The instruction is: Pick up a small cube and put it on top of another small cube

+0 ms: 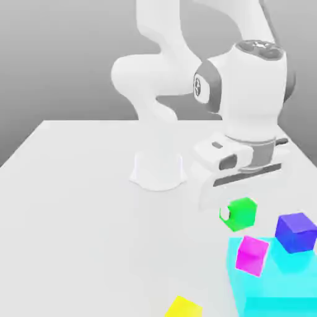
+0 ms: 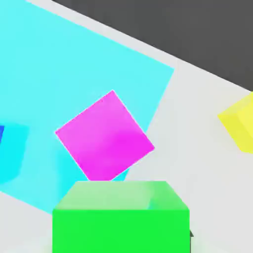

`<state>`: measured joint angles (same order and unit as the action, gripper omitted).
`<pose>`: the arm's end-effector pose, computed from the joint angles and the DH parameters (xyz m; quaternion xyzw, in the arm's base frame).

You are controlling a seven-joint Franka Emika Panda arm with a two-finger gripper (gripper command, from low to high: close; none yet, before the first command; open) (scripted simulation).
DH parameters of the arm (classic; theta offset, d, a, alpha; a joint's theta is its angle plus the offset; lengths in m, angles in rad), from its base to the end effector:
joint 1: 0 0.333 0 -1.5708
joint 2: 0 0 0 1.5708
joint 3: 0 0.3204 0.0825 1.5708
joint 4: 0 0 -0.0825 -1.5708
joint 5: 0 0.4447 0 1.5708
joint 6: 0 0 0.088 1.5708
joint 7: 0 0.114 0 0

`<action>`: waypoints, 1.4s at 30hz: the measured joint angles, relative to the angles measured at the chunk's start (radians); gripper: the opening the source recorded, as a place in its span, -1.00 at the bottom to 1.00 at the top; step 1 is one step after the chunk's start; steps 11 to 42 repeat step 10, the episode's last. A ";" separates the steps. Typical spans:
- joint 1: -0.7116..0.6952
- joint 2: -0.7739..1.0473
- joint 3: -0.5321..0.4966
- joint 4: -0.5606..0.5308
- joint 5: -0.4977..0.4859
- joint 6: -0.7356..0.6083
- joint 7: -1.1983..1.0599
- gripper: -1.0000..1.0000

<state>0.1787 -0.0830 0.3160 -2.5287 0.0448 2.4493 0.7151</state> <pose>0.4342 0.2317 0.2551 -0.9918 0.1276 0.0008 0.0012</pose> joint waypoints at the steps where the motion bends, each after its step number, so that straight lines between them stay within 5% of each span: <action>1: 0.031 0.001 0.019 0.025 0.001 -0.024 0.016 -1.00; 6: 0.087 0.105 0.044 0.052 -0.058 0.048 0.096 -1.00; 7: 0.087 0.133 0.042 0.046 -0.074 0.080 0.108 1.00; 42: 0.086 0.133 0.042 0.046 -0.074 0.080 0.108 1.00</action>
